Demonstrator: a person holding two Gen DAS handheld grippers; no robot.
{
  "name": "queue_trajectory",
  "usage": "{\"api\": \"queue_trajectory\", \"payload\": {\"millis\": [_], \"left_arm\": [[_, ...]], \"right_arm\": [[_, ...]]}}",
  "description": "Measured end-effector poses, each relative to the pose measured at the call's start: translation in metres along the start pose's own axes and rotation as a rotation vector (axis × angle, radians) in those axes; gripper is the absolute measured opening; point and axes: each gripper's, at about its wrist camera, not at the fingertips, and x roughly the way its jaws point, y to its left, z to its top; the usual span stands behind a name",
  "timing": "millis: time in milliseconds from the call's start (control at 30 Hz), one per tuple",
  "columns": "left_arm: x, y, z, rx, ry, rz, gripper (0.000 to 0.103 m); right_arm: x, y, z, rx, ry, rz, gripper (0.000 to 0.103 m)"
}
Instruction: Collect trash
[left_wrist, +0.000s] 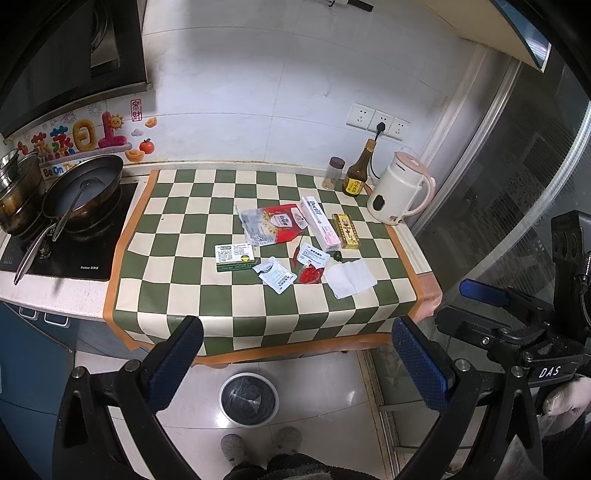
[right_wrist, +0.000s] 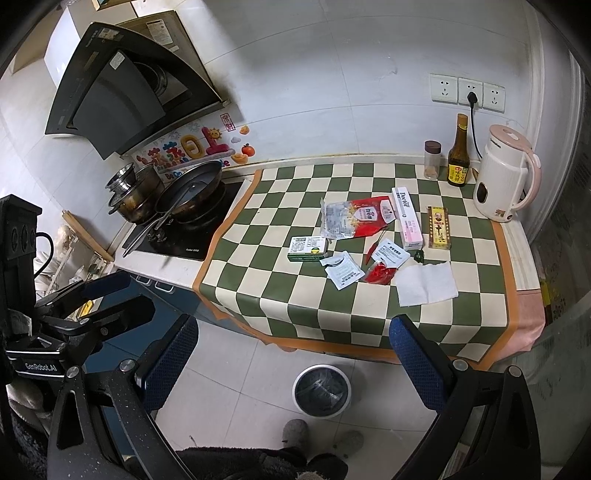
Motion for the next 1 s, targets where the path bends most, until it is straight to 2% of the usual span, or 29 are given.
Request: {"api": "queue_trajectory", "payload": {"millis": [567,667,700,767,833,933,1000], "left_arm": [[0.003,0.004,-0.003,0.006,0.008,-0.009,0.103],[0.013,0.014,0.002,0.011,0.001,0.108,0.103],[0.021,0.018,0.005,0.021,-0.004,0.172,0.103],[0.039,0.026,0.01,0.05,0.0,0.25,0.103],[0.064,0.039,0.014,0.093,0.012,0.319,0.103],[0.114,0.064,0.02,0.135,0.076,0.422,0.103],[0.153,0.076,0.025,0.143,0.153,0.438,0.103]], "right_arm": [[0.007,0.008,-0.006,0.011,-0.007,-0.017,0.103],[0.014,0.006,-0.008,0.072,-0.023,-0.073,0.103],[0.017,0.004,-0.005,0.089,-0.019,-0.099,0.103],[0.031,-0.007,-0.003,0.149,-0.004,-0.174,0.103],[0.045,-0.023,0.001,0.203,0.003,-0.197,0.103],[0.074,-0.051,0.006,0.267,0.033,-0.261,0.103],[0.1,-0.072,0.011,0.29,0.071,-0.307,0.103]]}}
